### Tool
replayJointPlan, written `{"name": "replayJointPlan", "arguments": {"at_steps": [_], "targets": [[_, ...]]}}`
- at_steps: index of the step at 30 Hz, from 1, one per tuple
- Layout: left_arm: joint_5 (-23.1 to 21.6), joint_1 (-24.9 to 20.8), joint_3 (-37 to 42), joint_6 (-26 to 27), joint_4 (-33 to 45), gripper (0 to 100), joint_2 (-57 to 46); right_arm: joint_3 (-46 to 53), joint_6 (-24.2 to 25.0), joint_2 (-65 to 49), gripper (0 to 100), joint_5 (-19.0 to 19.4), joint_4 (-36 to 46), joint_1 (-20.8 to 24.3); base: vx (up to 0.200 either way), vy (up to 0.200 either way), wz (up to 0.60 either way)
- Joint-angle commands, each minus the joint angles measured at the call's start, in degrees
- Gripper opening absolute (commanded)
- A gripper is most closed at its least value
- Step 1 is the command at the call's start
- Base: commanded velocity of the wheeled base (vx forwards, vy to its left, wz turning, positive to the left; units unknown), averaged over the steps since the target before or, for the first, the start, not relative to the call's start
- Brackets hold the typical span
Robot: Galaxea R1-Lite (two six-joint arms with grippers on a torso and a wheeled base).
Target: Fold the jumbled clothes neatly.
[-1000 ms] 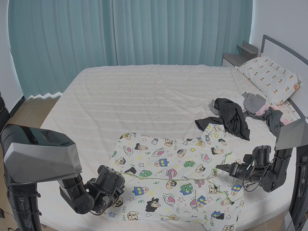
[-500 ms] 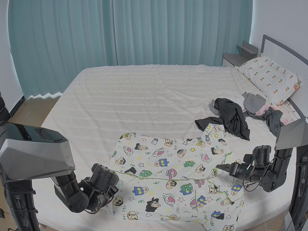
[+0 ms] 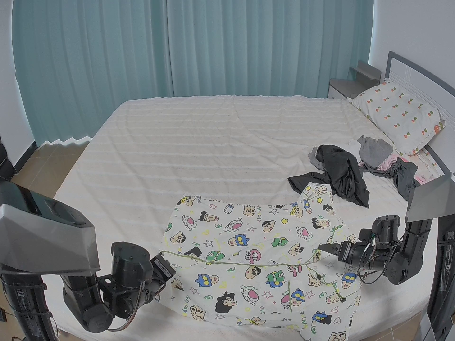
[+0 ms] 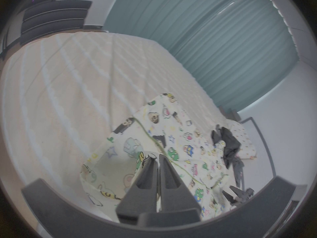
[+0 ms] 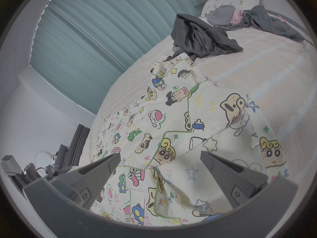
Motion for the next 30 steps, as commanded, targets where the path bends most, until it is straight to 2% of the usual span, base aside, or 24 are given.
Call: {"name": "replayJointPlan", "arguments": {"at_steps": [1, 3, 4, 5, 7, 11, 16, 19, 29, 30], "targets": [[-5.97, -4.25, 9.09, 5.19, -7.23, 0, 6.93, 0.16, 0.00, 0.00, 100, -0.03, -0.04, 0.11, 0.000, 0.000, 0.00], [-9.22, -5.04, 9.09, 5.54, -7.23, 0, 6.85, 0.07, 0.00, 0.00, 100, -0.03, -0.04, 0.11, 0.000, 0.000, 0.00], [-9.22, -5.04, 9.09, 5.54, -7.23, 0, 6.85, 0.07, 0.00, 0.00, 100, -0.03, -0.04, 0.11, 0.000, 0.000, 0.00], [-12.38, -6.45, 9.09, 5.62, -7.23, 0, 6.32, 0.07, 0.00, 0.00, 100, -0.03, -0.04, 0.11, 0.000, 0.000, 0.00], [-13.26, -7.15, 9.09, 6.06, -7.23, 0, 5.79, 0.07, 0.00, 0.00, 100, -0.03, -0.04, 0.11, 0.000, 0.000, 0.00], [-17.48, -8.73, 9.09, 13.45, -7.23, 0, 5.97, 0.07, 0.00, 0.00, 100, -0.03, -0.04, 0.11, 0.000, 0.000, 0.00], [-17.83, -9.35, 9.09, 18.19, -7.23, 0, 9.31, 0.07, 0.00, 0.00, 100, -0.03, -0.04, 0.11, 0.000, 0.000, 0.00], [-17.74, -9.35, 9.09, 19.16, -6.79, 0, 11.33, 0.16, 0.00, 0.00, 100, -0.03, -0.04, 0.11, 0.000, 0.000, 0.00], [-17.92, -10.93, 9.09, 25.84, -3.18, 0, 11.85, 0.16, 0.00, 0.00, 100, -0.03, -0.04, 0.11, 0.000, 0.000, 0.00], [-17.92, -11.11, 9.09, 26.02, -3.18, 100, 11.85, 0.16, 0.00, 0.00, 100, -0.03, -0.04, 0.11, 0.000, 0.000, 0.00]]}}
